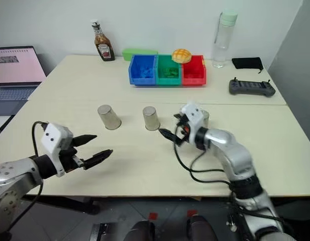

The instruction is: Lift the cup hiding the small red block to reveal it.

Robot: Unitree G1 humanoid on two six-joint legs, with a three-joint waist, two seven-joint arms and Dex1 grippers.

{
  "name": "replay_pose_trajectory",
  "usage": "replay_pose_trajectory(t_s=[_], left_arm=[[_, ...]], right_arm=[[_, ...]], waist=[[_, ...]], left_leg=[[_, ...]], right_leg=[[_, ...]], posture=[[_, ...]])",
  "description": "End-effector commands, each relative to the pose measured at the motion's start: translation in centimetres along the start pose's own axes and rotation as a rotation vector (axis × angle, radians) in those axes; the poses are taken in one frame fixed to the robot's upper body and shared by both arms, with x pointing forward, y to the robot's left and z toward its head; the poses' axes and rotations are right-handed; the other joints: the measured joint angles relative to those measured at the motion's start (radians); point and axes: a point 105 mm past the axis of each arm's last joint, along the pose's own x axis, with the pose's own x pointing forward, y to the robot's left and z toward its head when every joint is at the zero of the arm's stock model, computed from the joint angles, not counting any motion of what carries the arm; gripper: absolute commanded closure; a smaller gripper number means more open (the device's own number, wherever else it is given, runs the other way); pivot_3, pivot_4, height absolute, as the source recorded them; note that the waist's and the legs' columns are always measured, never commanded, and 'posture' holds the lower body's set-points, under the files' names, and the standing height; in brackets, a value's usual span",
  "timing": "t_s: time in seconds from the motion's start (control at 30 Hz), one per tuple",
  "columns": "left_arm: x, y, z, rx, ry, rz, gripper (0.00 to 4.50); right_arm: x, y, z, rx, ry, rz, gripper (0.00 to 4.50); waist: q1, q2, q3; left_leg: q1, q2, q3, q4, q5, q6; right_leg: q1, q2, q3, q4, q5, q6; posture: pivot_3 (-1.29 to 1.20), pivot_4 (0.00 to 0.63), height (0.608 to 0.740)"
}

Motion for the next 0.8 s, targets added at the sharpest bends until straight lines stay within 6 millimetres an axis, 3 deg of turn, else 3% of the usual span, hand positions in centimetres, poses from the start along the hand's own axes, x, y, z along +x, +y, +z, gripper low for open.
replay_pose_trajectory(t_s=[0.03, 0.27, 0.53, 0.8], left_arm=[[-0.6, 0.3, 1.1, 0.027, -0.029, -0.005, 0.00], [-0.6, -0.1, 1.2, 0.031, -0.028, -0.025, 0.00], [-0.8, -0.4, 1.1, 0.030, -0.028, -0.014, 0.00], [-0.9, -0.7, 0.9, 0.019, -0.030, -0.007, 0.00]], right_arm=[[3.2, -0.2, 1.4, -0.030, -0.034, -0.027, 0.07], [7.4, -1.3, 0.8, -0.035, -0.003, -0.084, 0.07], [8.8, -2.4, 1.0, -0.065, -0.024, -0.133, 0.07], [9.4, -2.2, -0.4, -0.016, 0.024, -0.124, 0.07]], waist=[[0.002, 0.000, 0.000], [0.008, 0.000, 0.000], [0.003, 0.000, 0.000], [-0.005, 0.000, 0.000]], left_leg=[[0.000, 0.000, 0.000, 0.000, 0.000, 0.000], [-0.002, -0.002, 0.002, -0.001, 0.000, 0.000], [-0.002, 0.000, 0.009, -0.003, 0.000, 0.000], [-0.003, 0.002, 0.017, -0.006, 0.000, 0.000]], right_leg=[[0.000, 0.000, 0.000, 0.000, 0.000, -0.001], [-0.002, 0.002, 0.002, -0.001, 0.003, -0.005], [-0.008, 0.002, 0.012, 0.001, 0.003, -0.006], [-0.014, 0.002, 0.018, 0.002, 0.004, -0.006]], posture=[[0.00, 0.150, 0.740], [0.00, 0.150, 0.740], [0.00, 0.150, 0.740], [0.00, 0.150, 0.740]])
